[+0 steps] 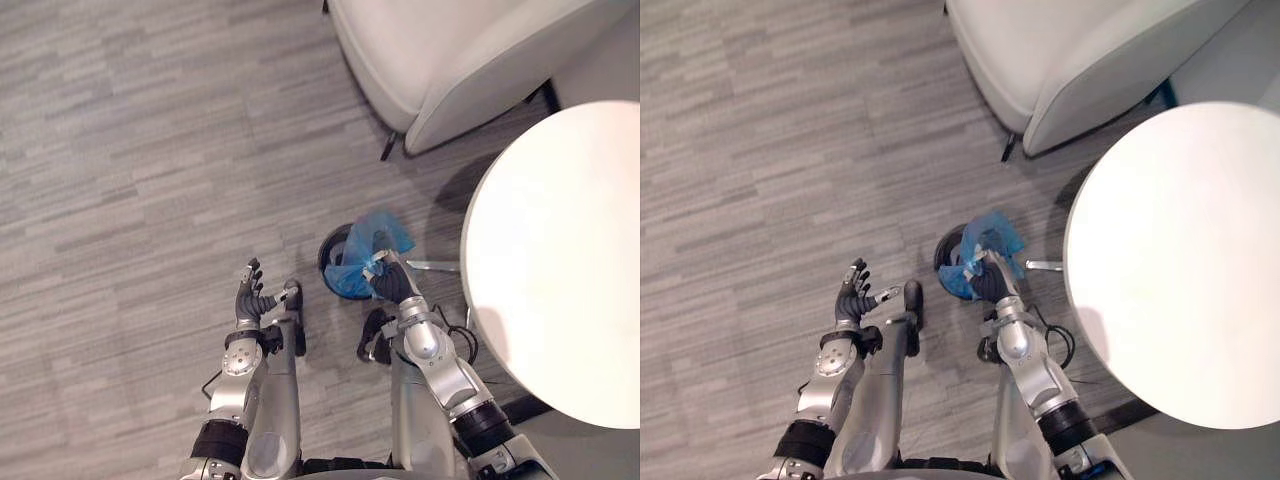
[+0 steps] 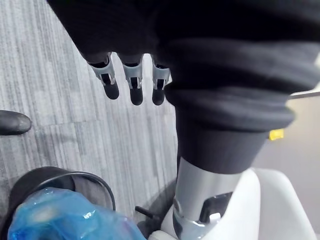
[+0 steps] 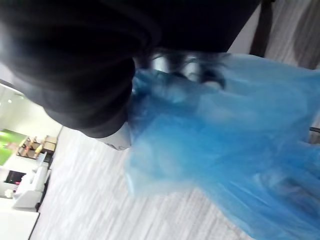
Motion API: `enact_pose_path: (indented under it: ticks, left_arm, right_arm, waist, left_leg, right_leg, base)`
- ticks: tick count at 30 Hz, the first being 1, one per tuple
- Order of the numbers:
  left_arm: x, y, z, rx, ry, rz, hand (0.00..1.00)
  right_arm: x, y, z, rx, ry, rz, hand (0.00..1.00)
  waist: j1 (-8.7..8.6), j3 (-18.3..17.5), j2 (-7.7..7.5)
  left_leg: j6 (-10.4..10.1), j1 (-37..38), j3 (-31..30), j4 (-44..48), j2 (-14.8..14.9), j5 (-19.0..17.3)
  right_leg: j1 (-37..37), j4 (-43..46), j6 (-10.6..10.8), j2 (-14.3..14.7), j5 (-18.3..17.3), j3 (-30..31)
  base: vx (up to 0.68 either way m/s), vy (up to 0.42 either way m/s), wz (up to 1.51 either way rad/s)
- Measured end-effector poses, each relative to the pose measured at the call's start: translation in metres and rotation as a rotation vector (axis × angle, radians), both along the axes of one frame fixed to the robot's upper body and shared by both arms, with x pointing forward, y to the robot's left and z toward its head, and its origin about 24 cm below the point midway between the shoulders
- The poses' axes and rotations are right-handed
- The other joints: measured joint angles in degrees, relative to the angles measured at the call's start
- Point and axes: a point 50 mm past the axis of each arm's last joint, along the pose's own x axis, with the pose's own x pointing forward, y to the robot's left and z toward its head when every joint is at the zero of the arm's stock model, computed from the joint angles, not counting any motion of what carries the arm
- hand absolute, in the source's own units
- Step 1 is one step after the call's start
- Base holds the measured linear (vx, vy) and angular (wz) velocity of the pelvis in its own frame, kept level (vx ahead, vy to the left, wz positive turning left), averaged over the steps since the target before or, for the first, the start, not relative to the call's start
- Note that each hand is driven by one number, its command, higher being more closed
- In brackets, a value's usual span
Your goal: Gather rubbish on tea table into small bin, then transfer packed bag to large trash can.
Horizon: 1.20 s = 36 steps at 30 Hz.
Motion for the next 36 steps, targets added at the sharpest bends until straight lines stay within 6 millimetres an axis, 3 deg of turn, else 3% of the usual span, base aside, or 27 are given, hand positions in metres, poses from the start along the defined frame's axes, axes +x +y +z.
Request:
enact_pose_path:
  ticks: [5, 10, 15, 23, 36]
  left_arm:
    - [-0.018, 0.011, -0.019, 0.058, 0.092, -0.021, 0.00]
    - [-0.029, 0.018, -0.028, 0.096, 0.148, -0.048, 0.00]
    - [-0.035, 0.017, -0.032, 0.082, 0.166, -0.057, 0.00]
    - [-0.045, 0.019, -0.028, 0.026, 0.151, -0.019, 0.00]
    - [-0.039, 0.019, -0.006, 0.006, 0.046, -0.012, 0.00]
  right_arm:
    - [-0.008, -0.003, -0.014, 0.016, 0.081, 0.040, 1.00]
    - [-0.010, -0.005, -0.018, 0.071, 0.138, 0.078, 1.00]
    - [-0.009, -0.001, -0.017, 0.092, 0.163, 0.141, 1.00]
    - [0.006, 0.012, -0.004, 0.120, 0.142, 0.216, 1.00]
    - [0.016, 0.015, 0.011, 0.175, 0.113, 0.236, 1.00]
  waist:
    - [-1.76, -4.39, -0.06]
    - [-3.08, -7.52, -0.24]
    - [-3.00, -10.64, -0.25]
    - [-3.00, -13.63, -0.24]
    - [-3.02, -15.11, -0.27]
  left_leg:
    - [-0.30, 8.75, 2.04, -10.97, -0.83, 3.35]
    - [0.02, 15.30, 4.36, -15.88, -1.02, 4.11]
    - [-0.02, 19.10, 5.79, -18.50, -1.05, 4.14]
    - [-0.07, 23.86, 8.80, -22.04, -1.36, 4.33]
    - [0.01, 25.74, 8.97, -23.67, -2.17, 4.39]
  right_leg:
    - [6.36, -9.19, 0.44, 1.73, 3.70, 1.58]
    - [11.77, -14.48, 0.80, 2.64, 5.45, 3.35]
    - [14.84, -17.78, 0.93, 3.40, 6.75, 5.09]
    - [17.26, -21.87, 1.56, 4.60, 8.95, 8.78]
    - [19.17, -25.24, 2.17, 4.53, 10.91, 10.04]
  base:
    - [0.12, 0.033, -0.24]
    - [0.12, 0.041, -0.25]
    - [0.09, 0.027, -0.21]
    - [0.00, 0.032, -0.24]
    - [0.01, 0.014, -0.04]
